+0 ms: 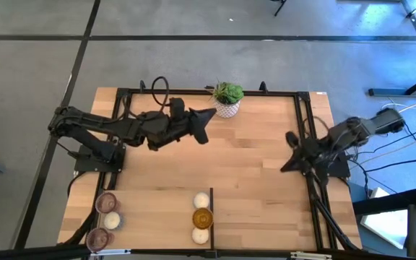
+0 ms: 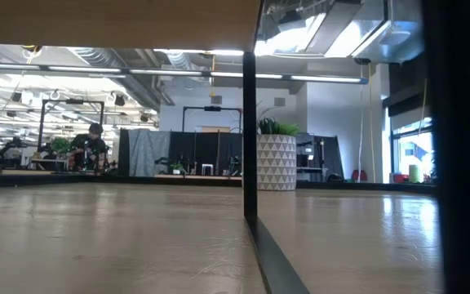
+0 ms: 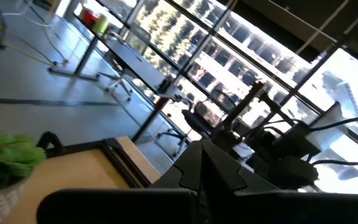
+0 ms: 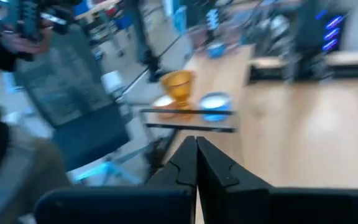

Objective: Pick & Place candle stick holders
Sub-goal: Return to Home Position

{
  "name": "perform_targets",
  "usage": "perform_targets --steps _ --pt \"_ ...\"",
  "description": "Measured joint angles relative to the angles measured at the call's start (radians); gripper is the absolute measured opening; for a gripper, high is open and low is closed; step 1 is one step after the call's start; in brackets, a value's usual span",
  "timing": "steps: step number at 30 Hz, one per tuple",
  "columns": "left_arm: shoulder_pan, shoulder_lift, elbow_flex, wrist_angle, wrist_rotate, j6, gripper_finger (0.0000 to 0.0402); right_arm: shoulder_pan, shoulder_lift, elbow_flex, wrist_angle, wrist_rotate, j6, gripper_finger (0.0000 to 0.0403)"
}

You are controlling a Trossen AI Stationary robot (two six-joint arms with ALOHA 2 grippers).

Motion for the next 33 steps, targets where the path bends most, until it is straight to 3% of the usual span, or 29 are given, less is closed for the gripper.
perform_targets --steps 8,15,22,28,33 --pt "0.003 0.008 0.0 0.0 -0.059 -0.026 0.0002 -0.176 -0.288 -0.187 -0.005 0.122 -0.1 0.0" --pt "0.044 0.008 0.0 -0.001 -0.057 -0.047 0.0002 -0.303 -0.352 -0.282 -0.097 0.32 -0.177 0.0" --pt "0.076 0.008 0.0 -0.001 -0.007 -0.067 0.0002 -0.356 -0.348 -0.426 -0.004 0.072 -0.105 0.0" --pt "0.081 0.017 0.002 0.0 -0.004 -0.081 0.0002 -0.382 -0.348 -0.54 0.185 -0.139 -0.068 0.0" --pt "0.08 0.032 0.002 0.002 -0.002 -0.108 0.0002 -0.412 -0.348 -0.629 0.275 -0.169 -0.011 0.0"
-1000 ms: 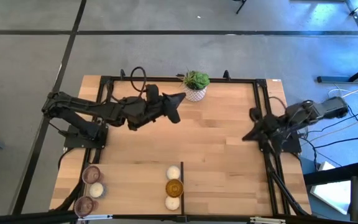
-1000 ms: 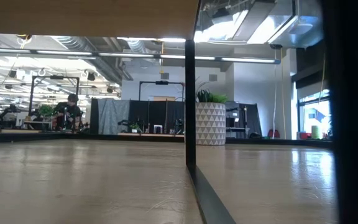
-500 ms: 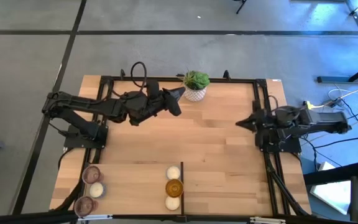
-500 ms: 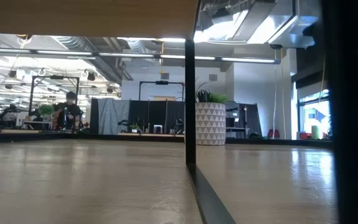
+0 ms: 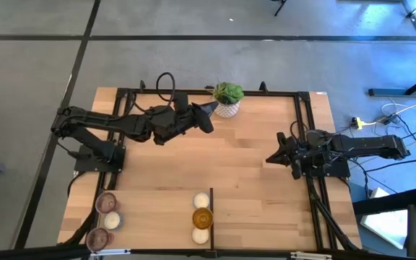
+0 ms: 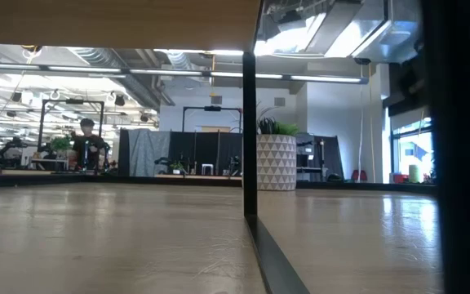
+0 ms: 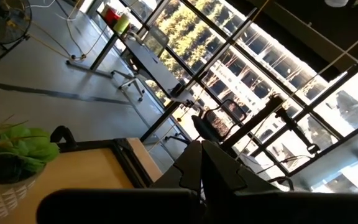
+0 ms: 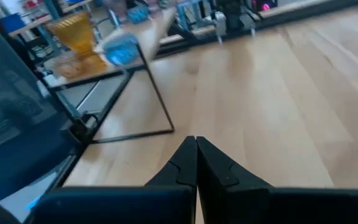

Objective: Pick & Place candle stick holders
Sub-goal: Return to Home Position

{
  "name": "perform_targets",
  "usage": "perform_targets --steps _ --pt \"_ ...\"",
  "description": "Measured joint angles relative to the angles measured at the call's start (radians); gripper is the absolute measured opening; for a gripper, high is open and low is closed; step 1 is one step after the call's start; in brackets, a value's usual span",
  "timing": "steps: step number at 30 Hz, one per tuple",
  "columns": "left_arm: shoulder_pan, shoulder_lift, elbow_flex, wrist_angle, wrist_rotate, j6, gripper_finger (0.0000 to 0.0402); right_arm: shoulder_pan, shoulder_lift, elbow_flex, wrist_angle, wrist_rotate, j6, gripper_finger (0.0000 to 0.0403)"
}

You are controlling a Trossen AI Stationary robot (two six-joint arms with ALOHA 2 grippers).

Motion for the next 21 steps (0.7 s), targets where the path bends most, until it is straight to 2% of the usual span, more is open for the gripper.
perform_targets --steps 10,15,21 --pt "-0.001 0.033 0.0 -0.002 0.007 -0.053 0.0002 -0.07 0.0 -0.177 0.104 -0.057 0.063 0.0" --pt "0.002 0.038 -0.001 -0.001 0.017 -0.052 0.0002 -0.091 0.026 -0.178 0.145 -0.06 0.067 0.0" --pt "0.014 0.039 -0.001 -0.003 0.06 -0.034 0.0002 -0.113 0.027 -0.178 0.111 0.003 0.096 0.0"
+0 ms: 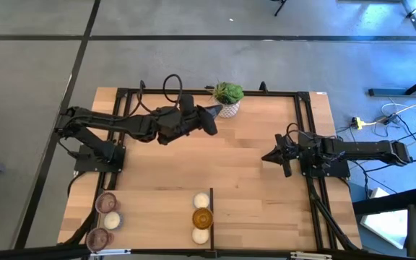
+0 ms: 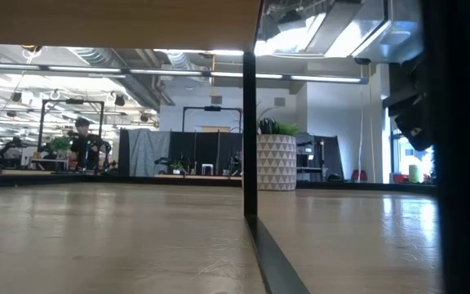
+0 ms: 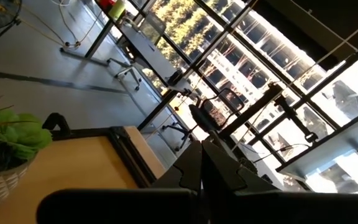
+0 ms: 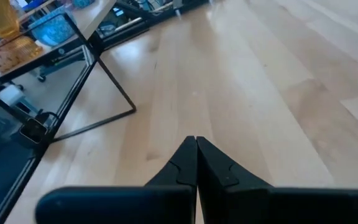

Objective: Pick & Place candle stick holders
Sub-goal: Return to Home Position

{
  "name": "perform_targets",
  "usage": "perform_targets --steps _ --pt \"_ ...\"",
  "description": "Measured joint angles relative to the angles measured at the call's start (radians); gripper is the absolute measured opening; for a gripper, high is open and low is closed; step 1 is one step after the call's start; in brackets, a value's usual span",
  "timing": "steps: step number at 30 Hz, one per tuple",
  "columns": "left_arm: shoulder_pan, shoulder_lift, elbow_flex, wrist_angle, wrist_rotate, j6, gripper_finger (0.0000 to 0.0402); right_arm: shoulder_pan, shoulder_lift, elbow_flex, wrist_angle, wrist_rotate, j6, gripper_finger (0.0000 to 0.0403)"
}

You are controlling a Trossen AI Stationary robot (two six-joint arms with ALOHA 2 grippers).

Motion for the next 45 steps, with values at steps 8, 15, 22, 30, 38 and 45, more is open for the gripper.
perform_targets --steps 8,15,22,30,38,45 --pt "0.013 0.0 0.0 0.0 0.036 0.073 0.0002 -0.004 -0.001 0.0 0.031 0.022 0.037 0.0" --pt "0.079 0.0 0.0 0.0 0.228 -0.017 0.0002 -0.024 -0.062 0.0 0.205 0.131 0.071 0.0" --pt "0.151 0.0 0.0 0.0 0.338 -0.047 0.0002 -0.026 -0.214 0.0 0.077 0.211 0.049 0.0" --pt "0.182 -0.001 0.0 0.001 0.384 -0.051 0.0002 -0.026 -0.334 0.013 -0.067 0.26 0.023 0.0" --pt "0.18 -0.002 0.0 0.015 0.388 0.057 0.0002 -0.027 -0.308 0.014 -0.065 0.313 0.039 0.0" --pt "0.169 -0.033 -0.002 0.004 0.419 0.166 0.0002 -0.027 -0.301 0.014 -0.065 0.314 0.041 0.0"
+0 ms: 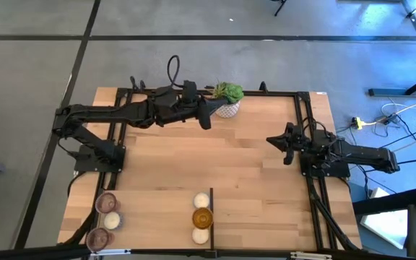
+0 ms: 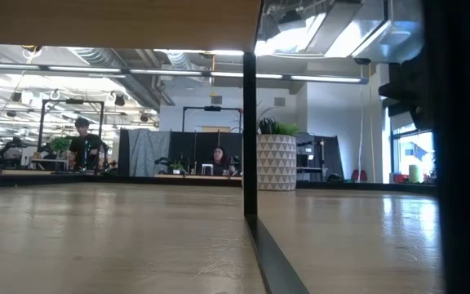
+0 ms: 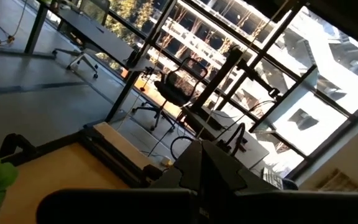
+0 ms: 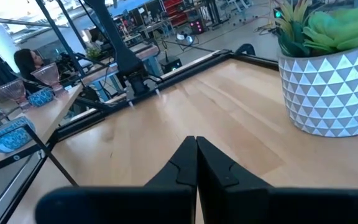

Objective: Pick & Place candle stick holders
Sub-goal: Return to Home Position

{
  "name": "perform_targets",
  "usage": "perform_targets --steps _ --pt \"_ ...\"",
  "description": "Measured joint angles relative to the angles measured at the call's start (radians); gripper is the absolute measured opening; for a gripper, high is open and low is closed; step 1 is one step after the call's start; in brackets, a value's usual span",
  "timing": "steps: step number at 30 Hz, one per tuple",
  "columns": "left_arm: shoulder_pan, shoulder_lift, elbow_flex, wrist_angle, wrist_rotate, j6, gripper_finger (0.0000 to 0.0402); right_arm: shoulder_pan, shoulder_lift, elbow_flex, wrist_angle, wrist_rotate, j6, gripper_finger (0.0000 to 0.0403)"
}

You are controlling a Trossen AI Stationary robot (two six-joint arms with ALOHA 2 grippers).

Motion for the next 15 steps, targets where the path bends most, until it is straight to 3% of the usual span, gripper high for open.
perform_targets --steps 8,12,15 --pt "-0.075 -0.047 0.0 -0.031 0.012 0.143 0.0002 0.0 0.0 0.0 0.001 0.0 0.0 0.0" --pt "-0.119 -0.104 0.0 -0.159 0.101 0.251 0.0002 0.0 0.0 0.0 0.001 0.0 0.0 0.0" --pt "-0.165 -0.176 -0.01 -0.285 0.107 0.317 0.0002 0.0 0.0 0.0 0.001 0.0 0.0 0.0001"
